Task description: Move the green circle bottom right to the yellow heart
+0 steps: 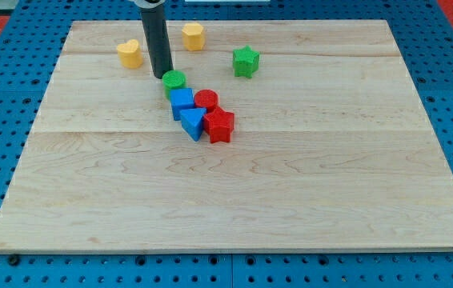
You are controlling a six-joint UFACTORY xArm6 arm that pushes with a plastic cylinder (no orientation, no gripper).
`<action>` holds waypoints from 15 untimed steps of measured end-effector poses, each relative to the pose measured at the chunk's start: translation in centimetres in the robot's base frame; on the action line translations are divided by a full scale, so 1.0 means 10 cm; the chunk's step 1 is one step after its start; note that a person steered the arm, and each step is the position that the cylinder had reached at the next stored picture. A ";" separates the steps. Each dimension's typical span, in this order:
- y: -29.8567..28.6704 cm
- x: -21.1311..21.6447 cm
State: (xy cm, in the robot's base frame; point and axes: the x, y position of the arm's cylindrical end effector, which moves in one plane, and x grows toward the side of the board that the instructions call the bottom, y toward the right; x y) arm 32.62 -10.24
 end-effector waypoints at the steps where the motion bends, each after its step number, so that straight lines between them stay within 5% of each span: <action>1: 0.87 -0.05; 2: 1.16 -0.07; 4: 0.18 0.14; 7: 1.61 0.17; 10: 0.29 0.38; 13: -0.34 0.08; 15: -0.43 0.57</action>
State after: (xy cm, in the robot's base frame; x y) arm 38.31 -14.57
